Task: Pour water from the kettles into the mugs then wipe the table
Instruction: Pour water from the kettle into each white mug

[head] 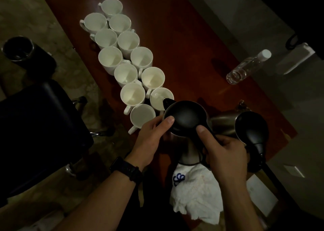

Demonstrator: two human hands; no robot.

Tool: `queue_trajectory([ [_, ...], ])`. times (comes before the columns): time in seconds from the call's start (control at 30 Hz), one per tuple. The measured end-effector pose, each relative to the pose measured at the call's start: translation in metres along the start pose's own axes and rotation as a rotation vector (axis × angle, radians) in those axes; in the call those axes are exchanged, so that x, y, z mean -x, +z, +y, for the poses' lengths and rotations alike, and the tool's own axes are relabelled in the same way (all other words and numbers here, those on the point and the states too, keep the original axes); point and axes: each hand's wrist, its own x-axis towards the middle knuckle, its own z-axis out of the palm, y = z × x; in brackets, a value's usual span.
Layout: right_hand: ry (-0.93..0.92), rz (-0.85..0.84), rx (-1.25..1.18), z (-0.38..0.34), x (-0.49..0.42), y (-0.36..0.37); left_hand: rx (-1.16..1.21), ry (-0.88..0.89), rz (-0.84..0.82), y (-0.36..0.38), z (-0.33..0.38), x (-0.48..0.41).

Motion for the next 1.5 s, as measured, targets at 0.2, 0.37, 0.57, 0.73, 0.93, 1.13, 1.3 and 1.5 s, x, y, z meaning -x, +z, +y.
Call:
queue_trajectory([
  [0.2, 0.004, 0.0, 0.004, -0.0014, 0.0005, 0.001, -0.013, -0.005, 0.016, 0.0009, 0.0004, -0.0009],
  [0.37, 0.006, 0.01, 0.017, -0.0009, -0.0004, 0.0011, -0.004, 0.0, 0.007, 0.0, 0.0002, -0.0016],
  [0.57, 0.018, 0.004, -0.007, -0.0012, -0.0009, 0.0002, -0.002, 0.002, 0.003, 0.001, 0.0008, -0.0013],
  [0.73, 0.031, -0.002, -0.026, -0.0014, 0.001, -0.0001, 0.001, 0.007, -0.02, 0.0014, 0.0018, -0.0021],
  [0.93, 0.032, 0.006, -0.02, 0.001, -0.0004, -0.0022, -0.017, 0.007, -0.026, 0.0026, 0.0029, -0.0015],
  [1.13, 0.031, -0.007, -0.028, 0.0033, -0.002, -0.0033, -0.029, -0.004, -0.028, 0.003, 0.0014, -0.0019],
  [1.3, 0.023, -0.002, -0.032, 0.002, -0.0003, -0.0029, -0.065, -0.016, -0.001, 0.0018, -0.0006, -0.0037],
  [1.5, 0.027, 0.003, -0.024, -0.0008, 0.001, -0.0031, -0.029, 0.004, -0.004, 0.0019, -0.0036, -0.0055],
])
